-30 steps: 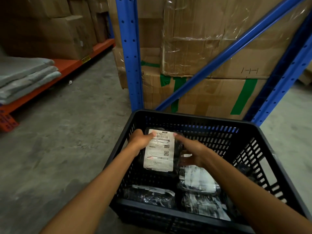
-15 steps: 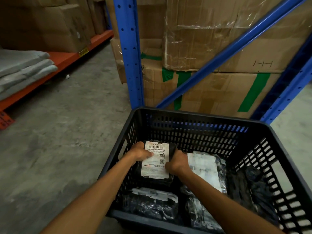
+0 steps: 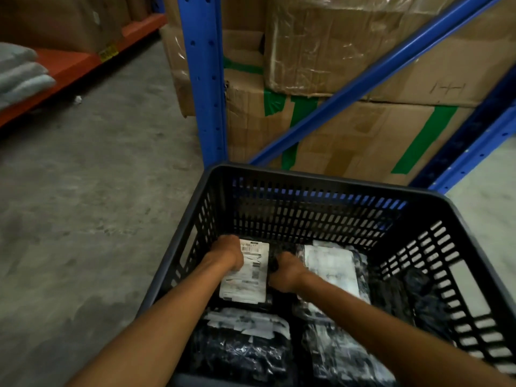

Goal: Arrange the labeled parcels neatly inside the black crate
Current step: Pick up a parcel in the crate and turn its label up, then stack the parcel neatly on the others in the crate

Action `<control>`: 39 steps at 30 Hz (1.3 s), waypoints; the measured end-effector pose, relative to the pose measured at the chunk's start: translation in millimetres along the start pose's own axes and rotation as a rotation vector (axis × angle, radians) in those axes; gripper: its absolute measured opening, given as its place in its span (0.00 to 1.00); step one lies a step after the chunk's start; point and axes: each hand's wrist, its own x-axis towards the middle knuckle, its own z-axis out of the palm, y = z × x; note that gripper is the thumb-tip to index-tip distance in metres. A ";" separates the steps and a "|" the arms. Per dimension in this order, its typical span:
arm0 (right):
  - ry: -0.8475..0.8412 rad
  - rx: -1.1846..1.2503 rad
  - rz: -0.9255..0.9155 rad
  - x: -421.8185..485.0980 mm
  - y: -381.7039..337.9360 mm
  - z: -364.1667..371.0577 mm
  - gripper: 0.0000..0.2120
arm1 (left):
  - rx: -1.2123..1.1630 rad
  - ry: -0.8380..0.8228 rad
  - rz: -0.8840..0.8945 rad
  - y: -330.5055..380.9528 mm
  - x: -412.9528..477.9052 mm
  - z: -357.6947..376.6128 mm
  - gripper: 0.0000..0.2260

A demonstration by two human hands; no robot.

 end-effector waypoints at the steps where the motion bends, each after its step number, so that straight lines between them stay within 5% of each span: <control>1: 0.030 -0.048 -0.058 -9.8 3.6 -14.6 0.16 | 0.011 0.041 0.037 5.3 -6.5 -6.1 0.22; 6: 0.294 -0.459 -0.299 -66.6 64.0 -82.9 0.29 | 0.059 0.103 0.364 39.2 -42.8 -31.0 0.25; 10: 0.157 -0.643 -0.352 -102.4 127.1 -92.0 0.34 | 0.300 -0.075 0.656 65.2 -67.7 -12.4 0.42; 14: -0.039 -0.829 -0.427 -102.3 162.9 -59.7 0.44 | 0.494 -0.176 0.683 74.9 -75.4 22.4 0.47; 20: 0.100 -0.849 -0.385 -86.0 172.6 -19.1 0.37 | 0.613 -0.158 0.679 74.4 -64.3 38.8 0.54; 27: 0.134 -0.696 -0.442 -75.8 182.6 -11.3 0.36 | 0.531 0.014 0.748 67.6 -57.9 47.0 0.48; 33: 0.228 -0.223 -0.499 -80.6 171.8 -67.0 0.28 | -0.008 -0.176 0.747 47.0 -45.0 15.5 0.36; 39: 0.214 0.056 -0.457 -93.6 132.8 -119.2 0.19 | -0.604 -0.126 0.615 31.2 -53.6 -17.2 0.16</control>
